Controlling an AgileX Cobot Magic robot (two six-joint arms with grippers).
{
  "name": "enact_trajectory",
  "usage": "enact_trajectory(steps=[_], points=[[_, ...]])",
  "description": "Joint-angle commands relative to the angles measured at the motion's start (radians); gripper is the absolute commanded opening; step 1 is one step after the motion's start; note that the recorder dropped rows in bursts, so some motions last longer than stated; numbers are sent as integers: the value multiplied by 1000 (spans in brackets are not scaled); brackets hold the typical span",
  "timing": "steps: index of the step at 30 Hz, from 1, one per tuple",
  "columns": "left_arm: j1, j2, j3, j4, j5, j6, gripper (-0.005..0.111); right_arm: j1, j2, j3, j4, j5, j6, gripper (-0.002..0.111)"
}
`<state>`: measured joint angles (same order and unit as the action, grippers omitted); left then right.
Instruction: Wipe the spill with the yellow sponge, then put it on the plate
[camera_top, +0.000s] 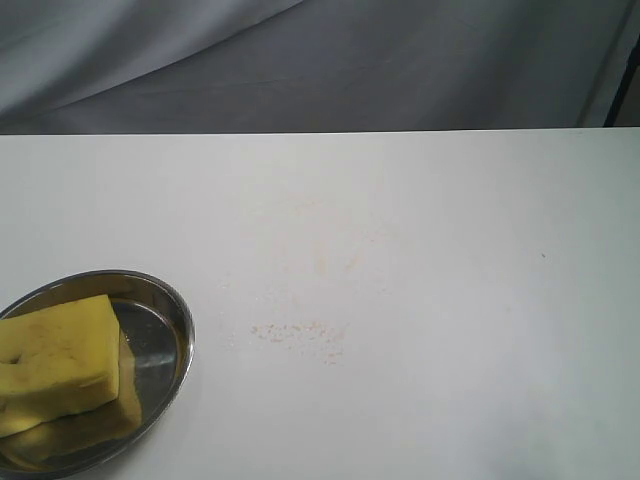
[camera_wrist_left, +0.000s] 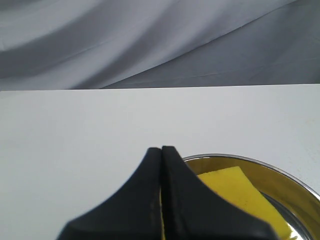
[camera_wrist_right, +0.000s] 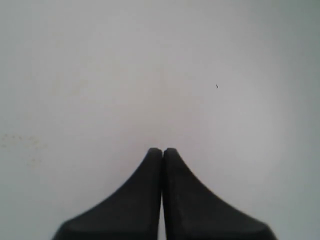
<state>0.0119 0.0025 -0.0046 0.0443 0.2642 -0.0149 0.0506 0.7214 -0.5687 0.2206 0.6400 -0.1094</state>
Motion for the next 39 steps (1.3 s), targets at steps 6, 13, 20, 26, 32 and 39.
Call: enact_trajectory(steps=[6,13,20,26,32,39], points=[[-5,-2,5,4,1,-5,0,-6,-389,81,-17,-25,4,0],[-5,-2,5,4,1,-5,0,-6,-622,112,-20,-28,4,0],[-5,-2,5,4,1,-5,0,-8,-721,109,-20,-32,4,0],[-5,-2,5,4,-5,-5,0,-4,-721,153,-76,-153,4,0],[-5,-2,5,4,-5,-5,0,-2,-721,449,-80,-621,6,0],[-5,-2,5,4,-5,-5,0,-2,-721,569,-96,-469,4,0]])
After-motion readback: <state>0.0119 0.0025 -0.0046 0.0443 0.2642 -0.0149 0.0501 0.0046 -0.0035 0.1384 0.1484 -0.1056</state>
